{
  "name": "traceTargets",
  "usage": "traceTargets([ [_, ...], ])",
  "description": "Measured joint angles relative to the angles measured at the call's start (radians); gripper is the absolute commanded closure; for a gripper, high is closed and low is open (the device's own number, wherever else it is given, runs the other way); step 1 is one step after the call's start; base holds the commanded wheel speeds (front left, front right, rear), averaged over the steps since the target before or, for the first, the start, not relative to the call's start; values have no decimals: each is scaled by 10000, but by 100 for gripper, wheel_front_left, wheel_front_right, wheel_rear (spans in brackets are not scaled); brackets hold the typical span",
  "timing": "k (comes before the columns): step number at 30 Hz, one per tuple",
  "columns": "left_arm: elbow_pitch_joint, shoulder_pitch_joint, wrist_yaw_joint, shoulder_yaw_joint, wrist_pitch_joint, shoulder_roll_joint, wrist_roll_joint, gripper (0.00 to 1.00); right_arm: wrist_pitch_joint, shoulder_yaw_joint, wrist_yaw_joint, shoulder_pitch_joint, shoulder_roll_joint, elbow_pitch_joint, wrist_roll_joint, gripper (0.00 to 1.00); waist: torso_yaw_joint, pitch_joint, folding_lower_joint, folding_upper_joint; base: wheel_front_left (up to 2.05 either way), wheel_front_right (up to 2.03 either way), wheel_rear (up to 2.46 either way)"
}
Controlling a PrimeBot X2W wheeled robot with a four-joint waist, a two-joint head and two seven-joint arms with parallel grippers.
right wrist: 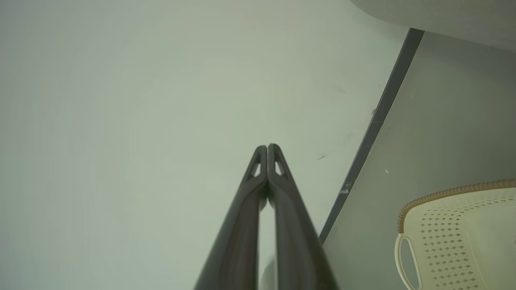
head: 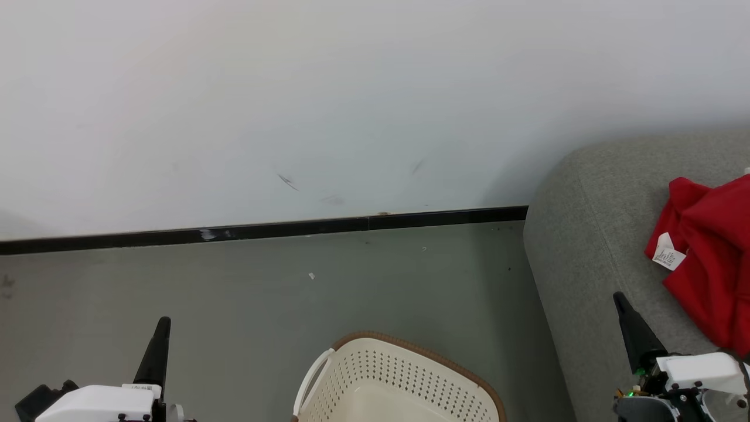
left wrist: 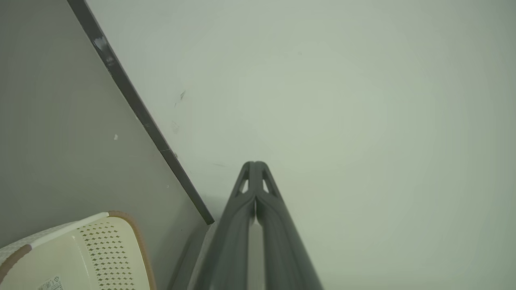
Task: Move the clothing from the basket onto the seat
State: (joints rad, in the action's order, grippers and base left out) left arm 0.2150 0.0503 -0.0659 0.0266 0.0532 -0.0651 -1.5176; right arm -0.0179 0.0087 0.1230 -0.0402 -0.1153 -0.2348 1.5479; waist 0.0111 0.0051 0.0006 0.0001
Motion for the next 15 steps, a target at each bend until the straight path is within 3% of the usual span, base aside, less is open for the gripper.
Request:
traceTargets([
  [11, 54, 19, -165, 276, 341, 109, -1020, 100, 244, -163, 2, -126, -88, -203, 1588, 100, -110, -60, -1, 0, 0, 0, 0],
  [15, 69, 29, -165, 280, 343, 123, -1099, 100, 257, -171, 2, -149, -90, -253, 1613, 100, -110, -59, -1, 0, 0, 0, 0],
])
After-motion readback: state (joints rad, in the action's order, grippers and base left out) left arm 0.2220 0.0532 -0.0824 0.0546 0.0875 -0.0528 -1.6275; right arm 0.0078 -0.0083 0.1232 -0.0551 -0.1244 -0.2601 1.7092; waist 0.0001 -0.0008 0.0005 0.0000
